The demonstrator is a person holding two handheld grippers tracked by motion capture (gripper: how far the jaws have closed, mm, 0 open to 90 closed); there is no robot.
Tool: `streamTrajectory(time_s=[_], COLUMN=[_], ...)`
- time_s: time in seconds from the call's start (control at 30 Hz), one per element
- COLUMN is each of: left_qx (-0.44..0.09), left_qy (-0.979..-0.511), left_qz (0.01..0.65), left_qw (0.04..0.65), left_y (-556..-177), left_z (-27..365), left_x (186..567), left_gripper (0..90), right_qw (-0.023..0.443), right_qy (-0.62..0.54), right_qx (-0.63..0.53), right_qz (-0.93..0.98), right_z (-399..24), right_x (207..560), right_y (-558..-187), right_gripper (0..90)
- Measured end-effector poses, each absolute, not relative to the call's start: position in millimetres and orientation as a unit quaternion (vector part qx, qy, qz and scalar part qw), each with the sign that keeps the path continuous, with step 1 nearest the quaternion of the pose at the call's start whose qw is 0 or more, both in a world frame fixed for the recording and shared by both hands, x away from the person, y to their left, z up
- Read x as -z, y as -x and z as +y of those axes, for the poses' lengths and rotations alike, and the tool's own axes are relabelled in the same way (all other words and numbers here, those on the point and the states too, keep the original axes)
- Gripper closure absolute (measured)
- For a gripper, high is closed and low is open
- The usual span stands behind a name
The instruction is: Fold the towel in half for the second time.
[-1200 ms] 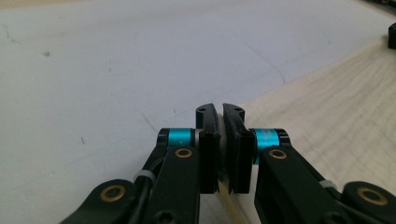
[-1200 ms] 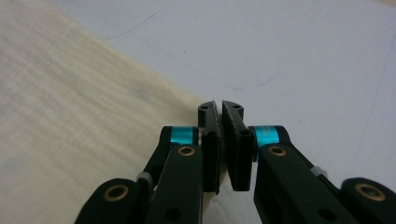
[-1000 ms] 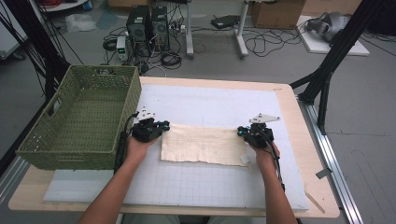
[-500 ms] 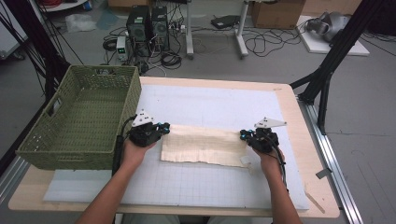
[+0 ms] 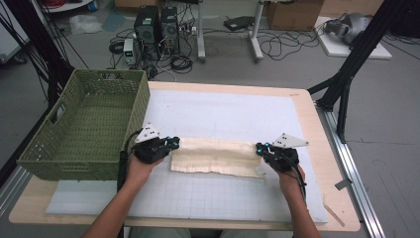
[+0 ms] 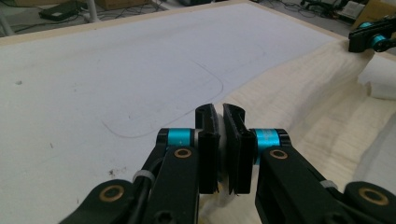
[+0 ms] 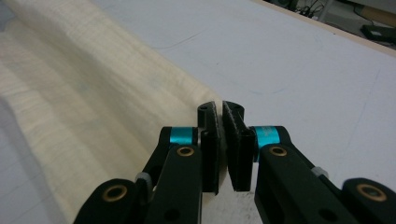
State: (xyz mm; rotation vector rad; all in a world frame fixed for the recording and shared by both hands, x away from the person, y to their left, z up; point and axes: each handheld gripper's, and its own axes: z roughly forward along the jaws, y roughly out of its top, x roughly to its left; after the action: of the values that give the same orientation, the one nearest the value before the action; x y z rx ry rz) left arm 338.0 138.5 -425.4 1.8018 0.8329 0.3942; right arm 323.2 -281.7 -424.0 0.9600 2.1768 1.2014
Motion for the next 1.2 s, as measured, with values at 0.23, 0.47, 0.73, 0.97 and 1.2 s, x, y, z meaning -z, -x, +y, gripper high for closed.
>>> streamTrajectory(time_s=[0.23,0.47,0.73,0.97,1.2], left_qx=[-0.148,-0.140,-0.138,-0.156,-0.139], left_qy=[-0.766,-0.768,-0.737,-0.723,-0.759], left_qz=[0.344,0.350,0.370,0.351,0.355], left_qw=[0.522,0.518,0.549,0.574,0.527], left_y=[-328.1,-319.3,-314.1,-309.6,-312.5], left_z=[141.7,144.1,149.4,142.1,126.8], left_x=[433.3,442.0,429.9,411.1,425.3], left_gripper=[83.3,80.8,52.4,54.2,72.1], right_qw=[0.238,0.230,0.225,0.224,0.210], right_qy=[-0.320,-0.312,-0.308,-0.299,-0.298], right_qx=[-0.433,-0.435,-0.426,-0.421,-0.413], right_qz=[0.808,0.813,0.820,0.826,0.835], right_z=[-281.4,-283.0,-286.1,-285.2,-283.9], right_x=[431.4,436.0,440.7,439.5,442.7], right_y=[-302.8,-292.0,-281.5,-275.3,-274.5], right_gripper=[85.5,85.5,85.4,85.4,83.7])
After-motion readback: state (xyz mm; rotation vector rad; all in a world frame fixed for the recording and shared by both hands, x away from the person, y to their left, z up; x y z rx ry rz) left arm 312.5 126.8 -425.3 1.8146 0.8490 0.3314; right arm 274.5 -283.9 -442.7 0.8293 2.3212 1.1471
